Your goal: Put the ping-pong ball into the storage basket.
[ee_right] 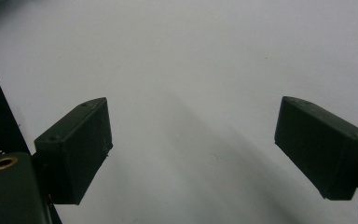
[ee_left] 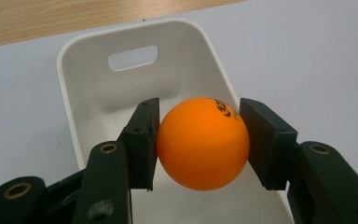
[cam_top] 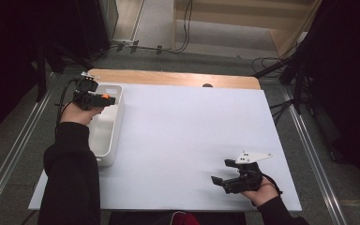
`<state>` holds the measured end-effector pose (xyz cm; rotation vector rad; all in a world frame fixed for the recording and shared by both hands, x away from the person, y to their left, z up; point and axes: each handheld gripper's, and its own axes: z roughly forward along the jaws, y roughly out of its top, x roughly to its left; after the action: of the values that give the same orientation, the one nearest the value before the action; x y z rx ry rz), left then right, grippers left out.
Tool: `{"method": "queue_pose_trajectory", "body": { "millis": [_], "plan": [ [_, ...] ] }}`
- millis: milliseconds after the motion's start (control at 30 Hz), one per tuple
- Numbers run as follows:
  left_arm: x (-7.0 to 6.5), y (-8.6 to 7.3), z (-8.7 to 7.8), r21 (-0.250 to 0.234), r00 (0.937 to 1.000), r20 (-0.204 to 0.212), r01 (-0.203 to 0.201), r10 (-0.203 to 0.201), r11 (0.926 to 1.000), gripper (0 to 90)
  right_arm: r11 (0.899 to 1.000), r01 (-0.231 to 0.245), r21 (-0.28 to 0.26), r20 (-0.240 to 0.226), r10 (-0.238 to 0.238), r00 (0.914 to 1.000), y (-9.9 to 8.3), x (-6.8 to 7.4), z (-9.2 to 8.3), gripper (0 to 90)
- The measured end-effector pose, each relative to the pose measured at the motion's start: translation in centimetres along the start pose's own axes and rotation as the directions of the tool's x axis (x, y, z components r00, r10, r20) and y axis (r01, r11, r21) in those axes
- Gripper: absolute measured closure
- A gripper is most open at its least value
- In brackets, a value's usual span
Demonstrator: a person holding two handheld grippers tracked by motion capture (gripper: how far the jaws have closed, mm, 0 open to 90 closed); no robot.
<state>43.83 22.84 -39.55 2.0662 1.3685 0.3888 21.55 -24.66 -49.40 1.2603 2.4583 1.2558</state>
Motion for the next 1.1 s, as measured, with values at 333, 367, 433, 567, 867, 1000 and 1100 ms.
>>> {"method": "queue_pose_trajectory", "body": {
  "millis": [333, 367, 433, 567, 867, 1000, 1100],
  "plan": [
    [0.1, -0.1, 0.3, 0.009, 0.9999, -0.009, 0.007, -0.006, 0.9999, 49.6, 1.000, 0.001, 0.000, 0.000, -0.001, 1.0000, 0.0, 0.0, 0.0, 9.8],
    [0.0, -0.1, 0.3, 0.008, 1.0000, -0.007, 0.001, -0.001, 1.0000, 47.5, 1.000, 0.001, 0.001, 0.000, -0.001, 1.0000, 0.0, 0.0, 0.0, 9.8],
    [0.0, 0.0, 0.3, 0.009, 1.0000, -0.008, -0.002, 0.002, 1.0000, 46.7, 1.000, 0.001, 0.000, 0.000, -0.001, 1.0000, 0.0, 0.0, 0.0, 9.7],
    [-0.1, 0.0, 0.0, 0.001, 1.0000, -0.002, 0.003, -0.003, 1.0000, 44.8, 1.000, -0.001, 0.000, -0.001, 0.001, 1.0000, 0.0, 0.0, 0.0, 9.8],
    [-0.6, 0.5, -0.6, -0.032, 0.9982, 0.060, 0.010, -0.008, 0.9994, 35.9, 1.000, -0.001, -0.002, 0.002, 0.001, 1.0000, 0.0, -0.2, -0.1, 9.7],
    [-1.0, 0.6, -0.8, -0.046, 0.9951, 0.098, 0.014, -0.009, 0.9988, 33.4, 1.000, -0.002, -0.002, 0.000, 0.002, 1.0000, 0.0, -0.1, -0.1, 9.7],
    [-1.5, 0.8, -1.0, -0.057, 0.9925, 0.122, 0.005, 0.002, 0.9984, 33.3, 1.000, 0.001, 0.000, 0.002, -0.001, 1.0000, 0.0, -0.1, -0.1, 9.8]
  ]
}}
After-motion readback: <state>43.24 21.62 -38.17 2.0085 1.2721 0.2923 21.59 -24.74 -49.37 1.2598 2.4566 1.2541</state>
